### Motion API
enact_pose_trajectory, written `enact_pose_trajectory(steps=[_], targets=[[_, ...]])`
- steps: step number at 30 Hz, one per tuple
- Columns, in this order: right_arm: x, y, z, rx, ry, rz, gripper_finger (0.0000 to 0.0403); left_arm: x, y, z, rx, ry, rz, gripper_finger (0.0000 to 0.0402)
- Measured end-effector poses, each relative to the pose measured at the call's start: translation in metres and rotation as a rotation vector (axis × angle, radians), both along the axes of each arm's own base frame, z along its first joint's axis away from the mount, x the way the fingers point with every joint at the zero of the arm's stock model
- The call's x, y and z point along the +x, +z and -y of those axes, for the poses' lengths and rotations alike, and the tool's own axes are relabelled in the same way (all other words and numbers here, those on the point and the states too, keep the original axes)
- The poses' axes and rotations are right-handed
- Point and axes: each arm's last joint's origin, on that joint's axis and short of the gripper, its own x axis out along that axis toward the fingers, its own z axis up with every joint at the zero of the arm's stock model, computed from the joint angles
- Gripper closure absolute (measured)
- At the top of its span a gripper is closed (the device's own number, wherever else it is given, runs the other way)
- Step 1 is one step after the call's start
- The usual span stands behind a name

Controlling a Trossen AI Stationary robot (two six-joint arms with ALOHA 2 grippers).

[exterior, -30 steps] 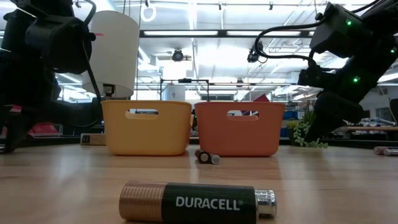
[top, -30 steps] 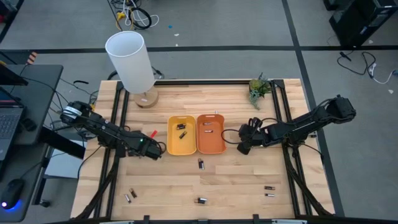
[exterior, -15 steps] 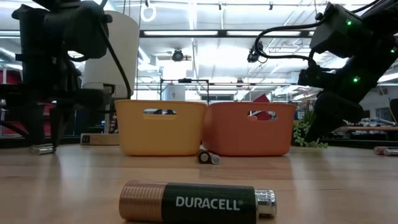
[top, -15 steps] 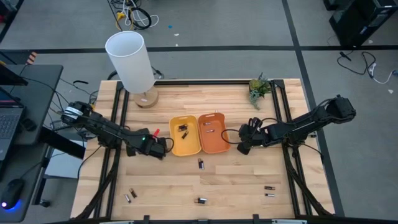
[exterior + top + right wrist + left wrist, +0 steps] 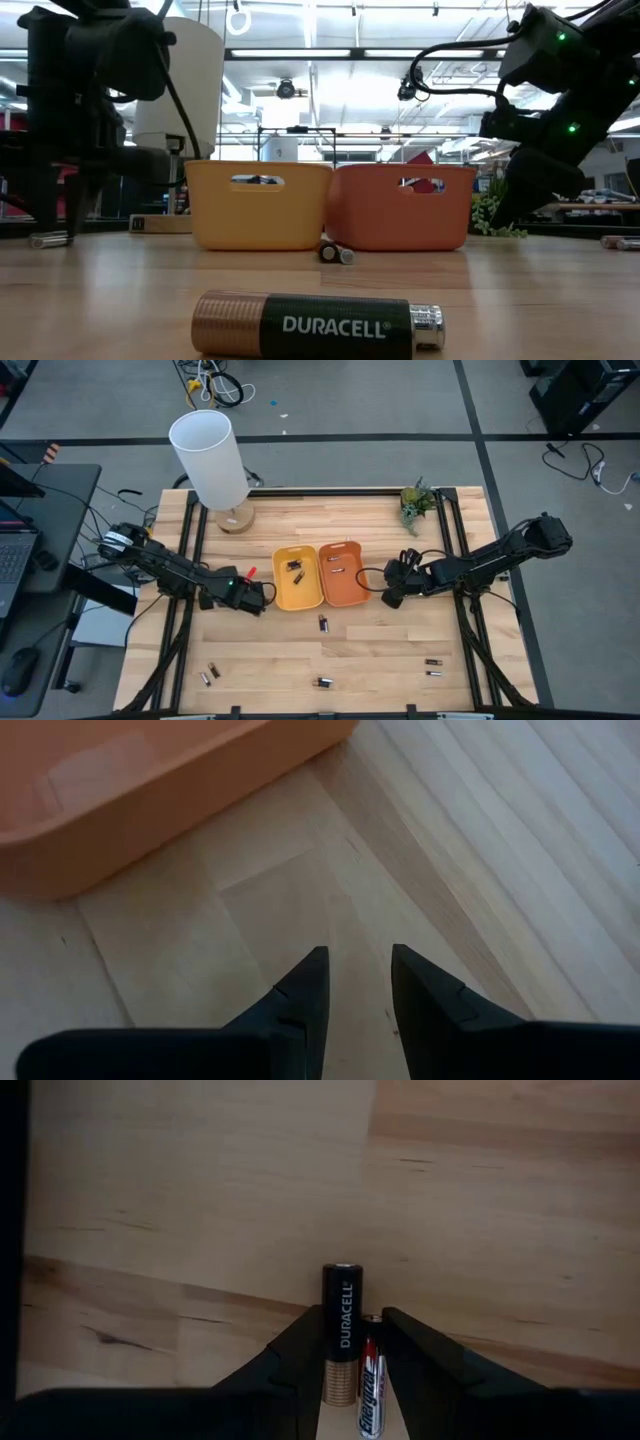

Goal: Sort batteries
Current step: Put the top left black battery into the yellow bin

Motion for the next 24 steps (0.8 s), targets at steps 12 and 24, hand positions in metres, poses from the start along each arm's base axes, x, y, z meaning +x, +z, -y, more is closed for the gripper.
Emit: enact_pose_trajectory(steps=[12,24], targets=[[-0.0001,0.0,0.0,0.0,0.0,-0.001,0.0306,-0.0014,0.0002,-0.0003,-0.002,-0.031,-0.022,0.0285],[-0.0001,-0.0002,-0.0002,0.009,0.004,-0.003,0.0309,0.0027,0.0042,-0.0018,0.075,-0.149,-0.007,0.0285]])
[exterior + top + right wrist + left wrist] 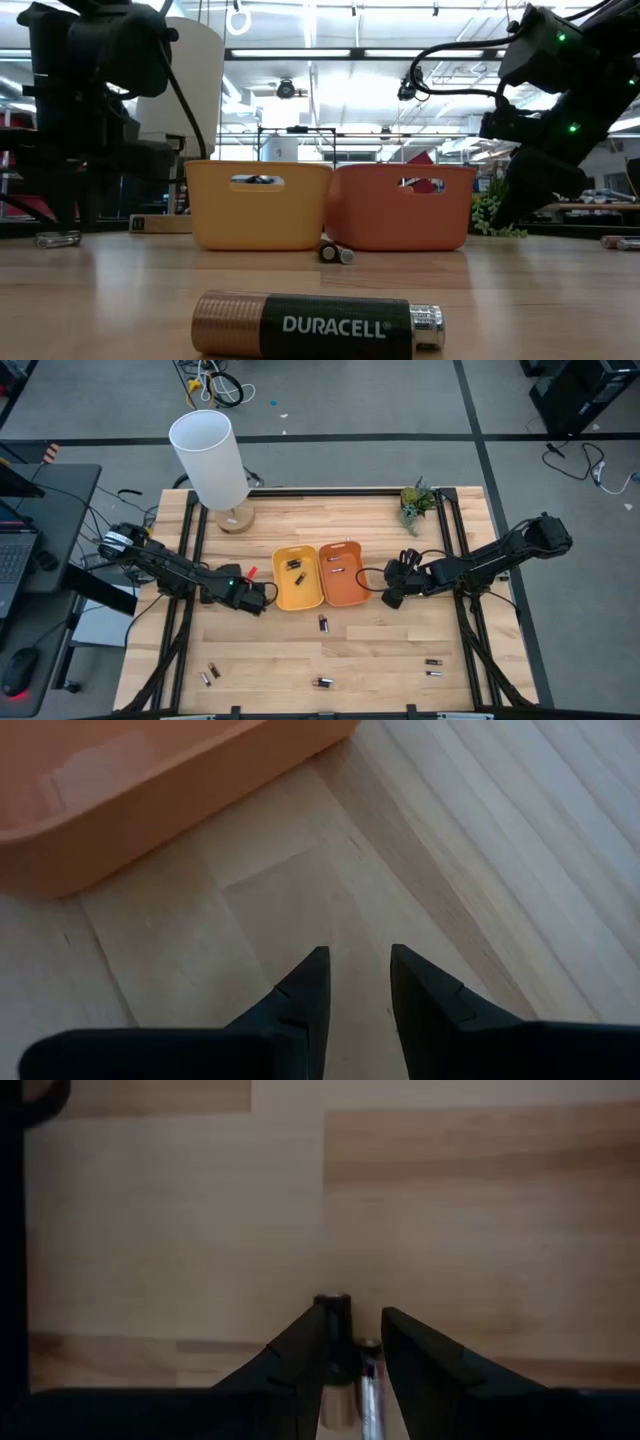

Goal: Sort batteries
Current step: Put the top left black battery into the yellow bin

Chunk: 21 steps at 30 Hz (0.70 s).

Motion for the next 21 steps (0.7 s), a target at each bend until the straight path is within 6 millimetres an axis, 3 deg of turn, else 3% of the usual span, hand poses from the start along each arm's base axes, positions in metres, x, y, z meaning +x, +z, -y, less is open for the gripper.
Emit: enact_pose_trajectory(steps=[9,17,21], targets=[[0.0,0.0,0.0,0.015,0.007,-0.003,0.0309,-0.007,-0.007,-0.002,0.01,0.011,-0.032,0.0285],[0.0,0.0,0.0,0.015,0.007,-0.004,0.0309,-0.007,-0.023,-0.002,-0.025,0.03,0.065,0.0286],[0.0,0.0,0.0,0.014,0.008,-0.005,0.0309,-0.009,-0.024,-0.001,-0.028,0.027,0.046,0.0308]])
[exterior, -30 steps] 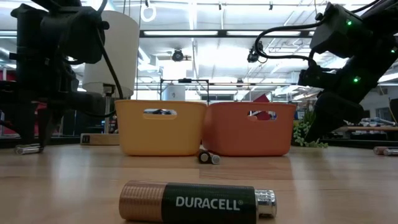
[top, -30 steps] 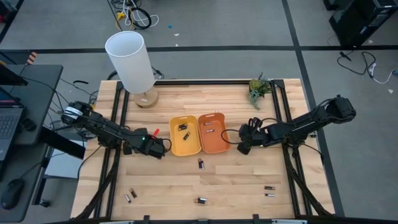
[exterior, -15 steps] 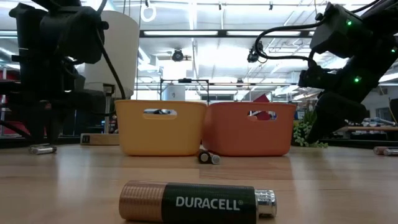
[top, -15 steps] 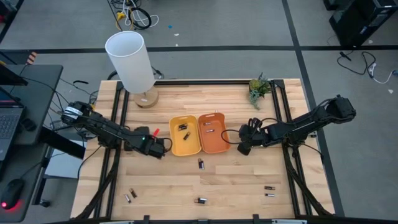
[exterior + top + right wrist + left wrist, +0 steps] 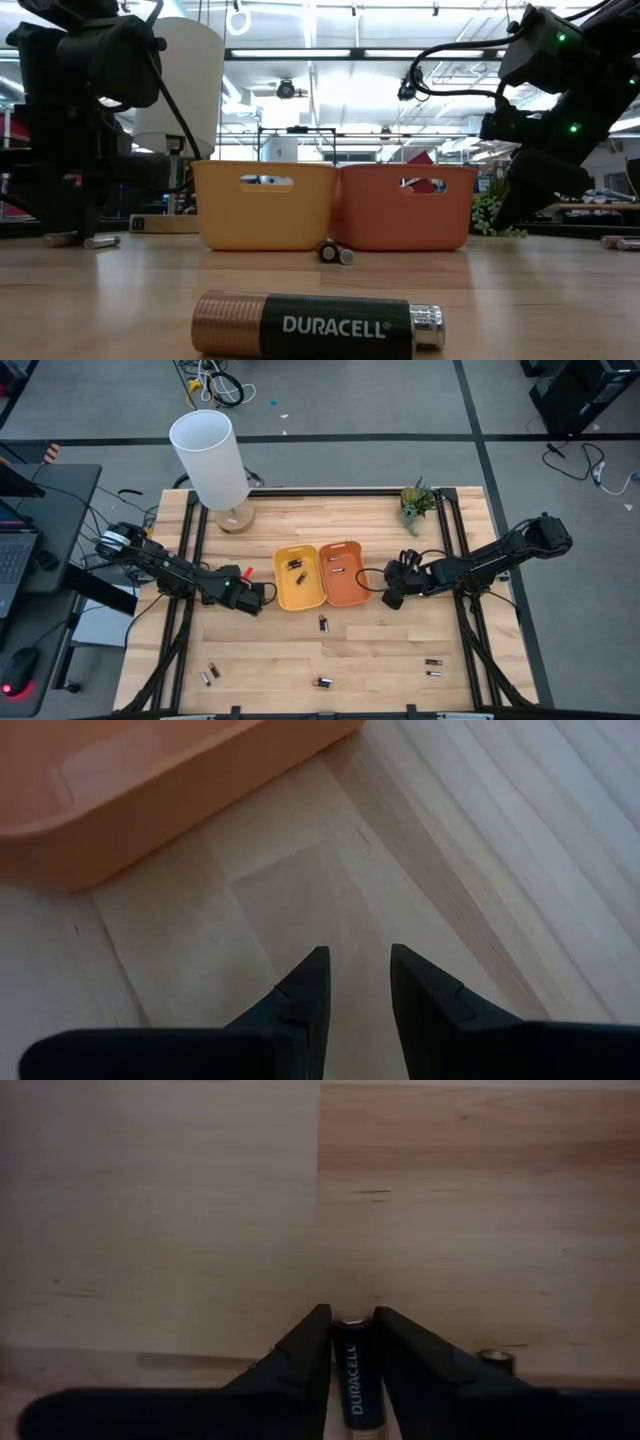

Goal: Sort batteries
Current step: Put the top left black battery into the yellow bin

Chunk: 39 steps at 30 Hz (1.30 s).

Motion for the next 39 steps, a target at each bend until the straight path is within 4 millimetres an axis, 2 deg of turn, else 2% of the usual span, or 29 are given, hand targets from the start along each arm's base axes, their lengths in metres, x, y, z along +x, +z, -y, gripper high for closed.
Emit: enact_pose_trajectory(steps=[3,7,9,13,18,21,24,29,32,35,39], targets=[[0.0,0.0,0.0,-0.002,0.003,-0.002,0.0309,0.0,0.0,0.002,0.017,-0.018,0.0,0.0339],[0.0,0.0,0.0,-0.003,0.005,-0.004,0.0309,0.002,0.012,0.005,0.041,-0.04,-0.051,0.0343],[0.0,0.0,0.0,-0.003,0.005,-0.004,0.0309,-0.003,0.027,0.005,0.077,-0.055,-0.142,0.0343],[0.0,0.0,0.0,-0.004,0.007,-0.005,0.0309,-0.007,0.063,0.002,0.146,-0.066,-0.183,0.0343],[0.003,0.001,0.0,-0.012,0.017,0.026,0.0309,0.001,0.105,-0.003,0.34,-0.151,0.031,0.0343],[0.006,0.003,-0.001,-0.027,0.03,0.059,0.0309,0.019,0.119,-0.005,0.507,-0.233,0.228,0.0343],[0.009,0.005,-0.001,-0.039,0.059,0.083,0.0309,0.041,0.126,-0.012,0.631,-0.329,0.314,0.0343],[0.017,0.015,-0.003,-0.058,0.1,0.12,0.031,0.08,0.132,-0.03,0.792,-0.535,0.377,0.0343],[0.021,0.024,-0.006,0.005,0.142,0.091,0.0312,0.098,0.129,-0.035,0.855,-0.666,0.45,0.0343],[0.021,0.029,-0.01,0.027,0.162,0.042,0.0312,0.107,0.112,-0.041,0.854,-0.748,0.498,0.0343],[0.018,0.029,-0.009,0.004,0.146,-0.001,0.0312,0.109,0.083,-0.05,0.827,-0.729,0.495,0.0339]])
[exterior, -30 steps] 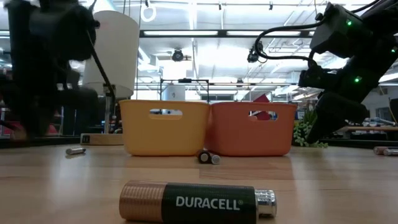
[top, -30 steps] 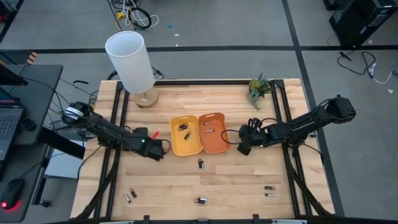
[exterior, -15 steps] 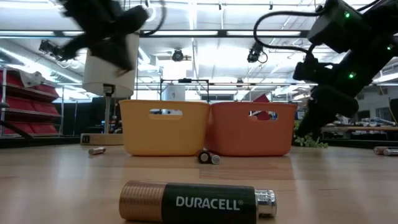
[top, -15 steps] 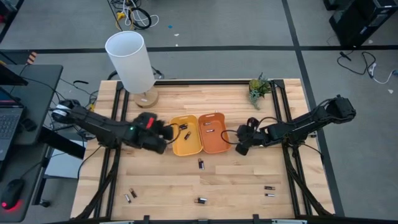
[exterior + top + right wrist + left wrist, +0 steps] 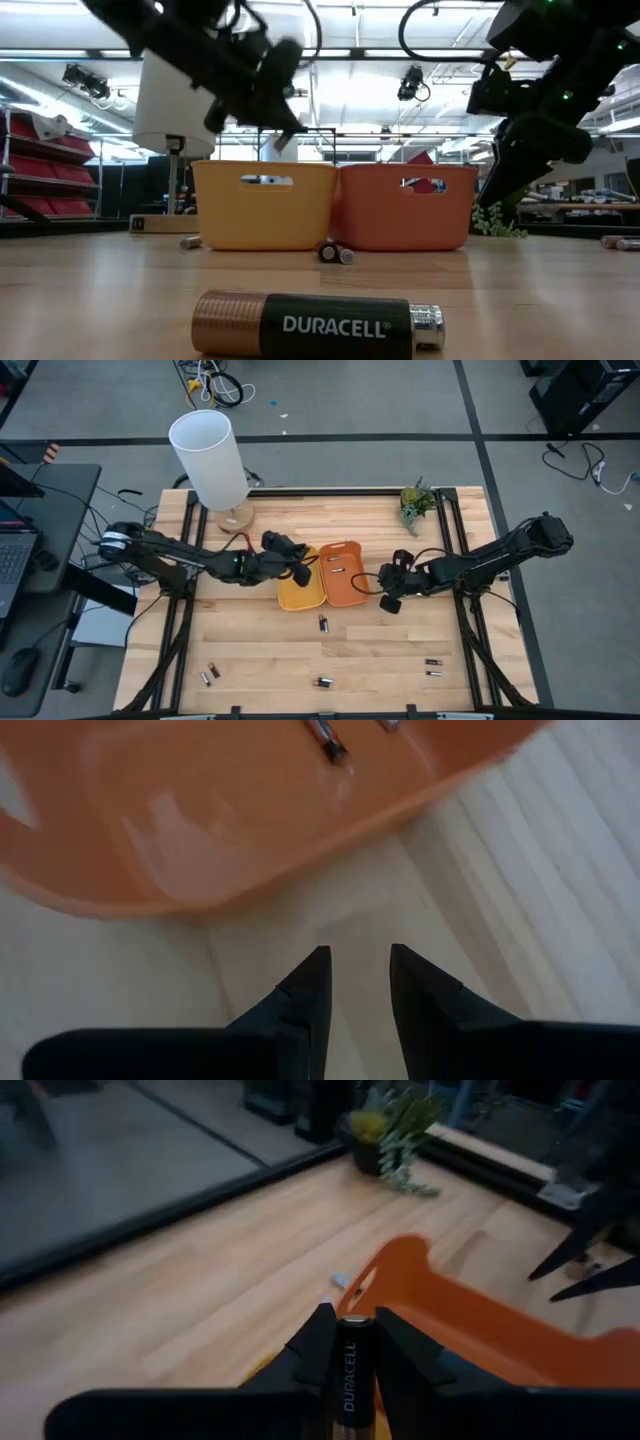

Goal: Sort batteries
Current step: Put the top left black battery into the yellow bin, then put the middle right black battery into the yellow bin

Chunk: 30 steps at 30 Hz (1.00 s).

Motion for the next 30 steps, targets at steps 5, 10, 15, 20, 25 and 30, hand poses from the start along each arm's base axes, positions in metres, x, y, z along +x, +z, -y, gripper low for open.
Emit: enact_pose_trajectory(steps=[5,10,15,20,25,30], targets=[[-0.002,-0.001,0.0,0.012,-0.023,-0.016,0.0312,-0.005,-0.02,-0.006,-0.056,0.048,-0.006,0.032],[-0.01,-0.005,-0.001,0.057,0.012,-0.117,0.0312,-0.009,-0.027,-0.006,-0.06,0.042,-0.026,0.0298],[-0.018,-0.008,-0.002,0.116,0.036,-0.222,0.0313,-0.008,-0.026,-0.006,-0.079,0.052,-0.006,0.0294],[-0.02,0.004,-0.002,0.106,0.022,-0.313,0.0313,-0.008,-0.026,-0.006,-0.075,0.049,-0.009,0.0293],[-0.02,0.022,-0.001,0.051,0.124,-0.425,0.0313,-0.005,-0.003,-0.009,-0.041,-0.041,0.093,0.0292],[-0.026,0.024,0.002,0.159,0.201,-0.535,0.0316,-0.002,0.036,-0.006,0.067,-0.283,0.176,0.0292]])
